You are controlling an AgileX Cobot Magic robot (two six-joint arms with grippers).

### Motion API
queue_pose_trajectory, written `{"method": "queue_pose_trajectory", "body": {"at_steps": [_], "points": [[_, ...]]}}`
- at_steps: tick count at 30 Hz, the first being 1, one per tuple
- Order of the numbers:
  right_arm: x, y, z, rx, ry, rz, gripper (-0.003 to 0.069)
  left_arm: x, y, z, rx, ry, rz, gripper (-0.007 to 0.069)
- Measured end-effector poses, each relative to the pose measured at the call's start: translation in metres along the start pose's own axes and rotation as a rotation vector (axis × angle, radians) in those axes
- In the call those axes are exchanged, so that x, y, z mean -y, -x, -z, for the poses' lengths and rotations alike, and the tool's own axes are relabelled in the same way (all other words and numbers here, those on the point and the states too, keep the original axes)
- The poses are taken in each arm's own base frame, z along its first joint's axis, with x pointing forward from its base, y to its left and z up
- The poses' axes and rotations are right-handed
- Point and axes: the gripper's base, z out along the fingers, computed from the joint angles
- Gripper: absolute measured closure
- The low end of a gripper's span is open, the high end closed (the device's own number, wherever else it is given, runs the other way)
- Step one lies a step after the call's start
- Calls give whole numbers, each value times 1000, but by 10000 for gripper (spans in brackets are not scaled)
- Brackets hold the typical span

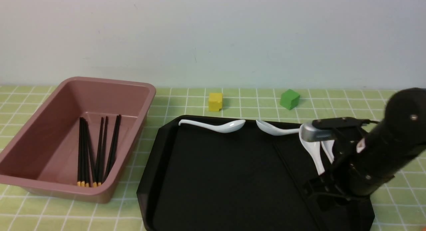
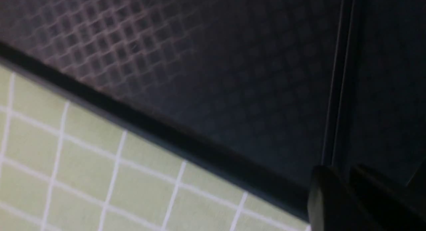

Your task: On green tablecloth take chopsticks from black tray and put them in box.

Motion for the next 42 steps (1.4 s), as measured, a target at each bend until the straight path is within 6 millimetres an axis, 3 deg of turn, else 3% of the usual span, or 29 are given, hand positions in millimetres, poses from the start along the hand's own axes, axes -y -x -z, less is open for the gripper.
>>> {"method": "queue_pose_trajectory", "body": {"at_steps": [5, 11, 14, 17, 20, 24, 28, 34, 36, 38, 39, 42], "points": [[-5, 22, -30, -38, -99, 20, 354, 0, 0, 0, 0, 0, 0, 386], [1, 23, -70, -118, -132, 16, 296, 0, 0, 0, 0, 0, 0, 386], [2, 25, -75, -131, -140, 19, 314, 0, 0, 0, 0, 0, 0, 386], [3, 25, -77, -140, -151, 24, 403, 0, 0, 0, 0, 0, 0, 386], [3, 26, -76, -141, -159, 32, 547, 0, 0, 0, 0, 0, 0, 386], [2, 25, -72, -146, -152, 23, 550, 0, 0, 0, 0, 0, 0, 386], [-4, 24, -50, -157, -126, -1, 551, 0, 0, 0, 0, 0, 0, 386], [-33, 37, 25, -22, 60, 21, 551, 0, 0, 0, 0, 0, 0, 386], [-44, 42, 37, 25, 133, 41, 551, 0, 0, 0, 0, 0, 0, 386], [-74, 56, 59, 152, 285, 123, 551, 0, 0, 0, 0, 0, 0, 386], [-74, 56, 59, 152, 285, 123, 551, 0, 0, 0, 0, 0, 0, 386], [-119, 78, 69, 258, 459, 216, 551, 0, 0, 0, 0, 0, 0, 386]]}}
